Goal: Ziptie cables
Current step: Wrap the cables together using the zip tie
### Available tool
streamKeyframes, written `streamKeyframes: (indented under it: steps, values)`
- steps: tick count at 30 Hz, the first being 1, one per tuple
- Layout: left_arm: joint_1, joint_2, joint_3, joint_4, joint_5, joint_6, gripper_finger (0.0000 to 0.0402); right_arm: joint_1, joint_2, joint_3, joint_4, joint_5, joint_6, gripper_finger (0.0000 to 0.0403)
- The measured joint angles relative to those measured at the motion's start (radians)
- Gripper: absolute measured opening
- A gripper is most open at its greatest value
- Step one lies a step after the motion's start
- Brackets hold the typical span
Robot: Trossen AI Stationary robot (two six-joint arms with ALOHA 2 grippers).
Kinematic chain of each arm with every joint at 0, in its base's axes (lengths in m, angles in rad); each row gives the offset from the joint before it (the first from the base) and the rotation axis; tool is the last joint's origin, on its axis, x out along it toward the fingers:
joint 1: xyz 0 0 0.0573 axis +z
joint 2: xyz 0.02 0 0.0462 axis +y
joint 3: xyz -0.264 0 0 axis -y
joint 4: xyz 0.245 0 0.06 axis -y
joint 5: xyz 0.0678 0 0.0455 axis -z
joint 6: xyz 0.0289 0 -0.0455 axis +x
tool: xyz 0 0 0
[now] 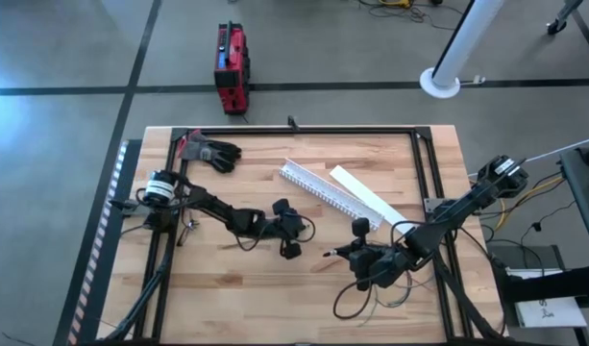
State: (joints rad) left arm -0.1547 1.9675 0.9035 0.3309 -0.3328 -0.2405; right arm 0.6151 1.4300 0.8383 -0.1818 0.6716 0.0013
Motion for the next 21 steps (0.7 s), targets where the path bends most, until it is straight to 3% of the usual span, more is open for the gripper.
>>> streamKeyframes:
  steps: [13,21]
  values:
    - [0.026,0.024,-0.002,0.061,-0.009,0.006,0.0054,0.0,0.0,-0.01,0.0,0.0,0.009,0.0]
    - [0.027,0.089,0.0,0.112,-0.01,0.015,0.0036,0.0,0.0,-0.01,0.0,0.0,0.006,0.0]
